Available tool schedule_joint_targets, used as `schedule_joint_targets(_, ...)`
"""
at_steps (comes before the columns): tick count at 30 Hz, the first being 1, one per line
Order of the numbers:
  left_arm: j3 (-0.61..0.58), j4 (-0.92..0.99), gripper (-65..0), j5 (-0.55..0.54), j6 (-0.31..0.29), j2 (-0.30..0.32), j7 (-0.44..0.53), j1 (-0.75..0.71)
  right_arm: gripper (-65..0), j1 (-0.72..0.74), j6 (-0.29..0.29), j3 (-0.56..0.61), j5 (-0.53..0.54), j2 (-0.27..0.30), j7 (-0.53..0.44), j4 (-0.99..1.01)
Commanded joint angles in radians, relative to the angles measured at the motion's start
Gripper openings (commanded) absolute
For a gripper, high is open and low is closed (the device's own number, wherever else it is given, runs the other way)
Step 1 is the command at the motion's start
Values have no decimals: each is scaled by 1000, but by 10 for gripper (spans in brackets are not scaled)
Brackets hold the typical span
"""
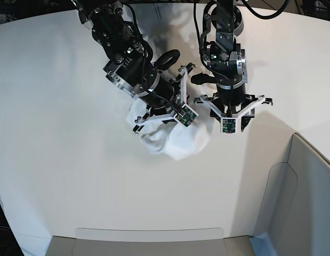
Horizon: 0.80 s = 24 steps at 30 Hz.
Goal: Layout the t-shirt on the table in an organized manner, then fold the t-shirt properly
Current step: 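Grasp the t-shirt edge with the right gripper and lift it, then drag the held t-shirt edge outward with the right gripper to spread it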
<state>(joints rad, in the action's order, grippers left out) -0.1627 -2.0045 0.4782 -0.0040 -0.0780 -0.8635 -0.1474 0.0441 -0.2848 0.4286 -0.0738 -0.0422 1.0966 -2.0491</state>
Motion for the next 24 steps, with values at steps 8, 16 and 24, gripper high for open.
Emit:
schedule_joint_targets(8, -5, -16, -431, 6, 5, -4, 23, 12, -650, 52, 2, -47, -80, 5, -324, -11)
schedule_joint_targets(16, -8, -16, -431, 9, 5, -4, 23, 12, -650, 61, 5, -26, -82, 11, -352, 34)
schedule_joint_targets(24, -8, -16, -431, 9, 5, -4, 23, 12, -650, 241, 72, -503, -87, -32, -350, 129)
